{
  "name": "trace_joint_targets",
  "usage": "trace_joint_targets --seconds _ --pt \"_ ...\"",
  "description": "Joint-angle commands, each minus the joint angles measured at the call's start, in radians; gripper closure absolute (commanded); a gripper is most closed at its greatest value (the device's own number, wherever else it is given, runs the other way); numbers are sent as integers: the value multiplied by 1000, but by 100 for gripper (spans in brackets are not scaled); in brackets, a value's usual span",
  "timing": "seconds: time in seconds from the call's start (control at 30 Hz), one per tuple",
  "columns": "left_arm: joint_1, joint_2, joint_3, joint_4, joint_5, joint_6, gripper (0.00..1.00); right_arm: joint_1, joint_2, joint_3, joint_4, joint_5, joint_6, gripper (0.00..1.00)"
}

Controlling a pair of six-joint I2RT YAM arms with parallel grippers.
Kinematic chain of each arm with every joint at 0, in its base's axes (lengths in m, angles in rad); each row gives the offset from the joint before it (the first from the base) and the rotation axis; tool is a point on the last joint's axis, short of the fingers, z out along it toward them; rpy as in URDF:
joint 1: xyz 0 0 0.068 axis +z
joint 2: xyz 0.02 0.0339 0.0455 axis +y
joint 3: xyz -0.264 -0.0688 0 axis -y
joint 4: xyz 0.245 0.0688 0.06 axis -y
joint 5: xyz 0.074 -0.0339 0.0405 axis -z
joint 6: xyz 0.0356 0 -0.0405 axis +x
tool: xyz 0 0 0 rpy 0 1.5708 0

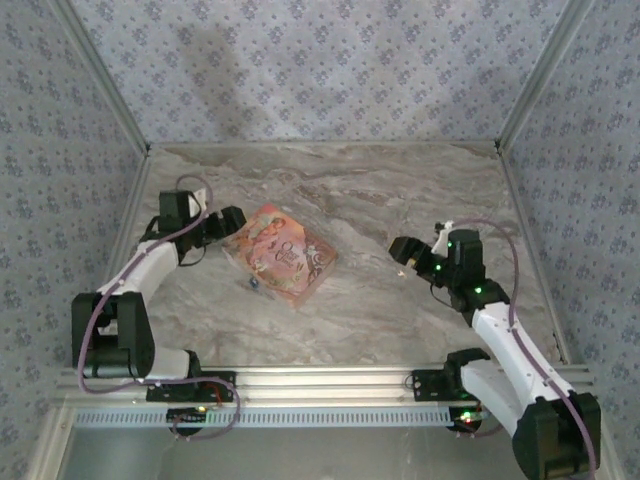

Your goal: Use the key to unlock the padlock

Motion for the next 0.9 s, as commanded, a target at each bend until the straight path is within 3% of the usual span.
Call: trace_joint_targets --seconds 0.0,0.17,0.37,0.67,0.87 --pt "-17 -18 -30 -44 12 -16 19 70 -16 -27 -41 16 63 14" --pt "-41 -45 -65 -44 20 -22 19 180 8 -36 -28 52 97 15" --pt "-143 -109 -119 -43 -2 -53 21 273 75 -5 6 91 125 16" --pt "-284 -226 -228 13 -70 -164 22 332 261 76 89 74 142 24" --pt "-396 -219 -255 85 -126 -240 24 333 380 148 125 50 142 28"
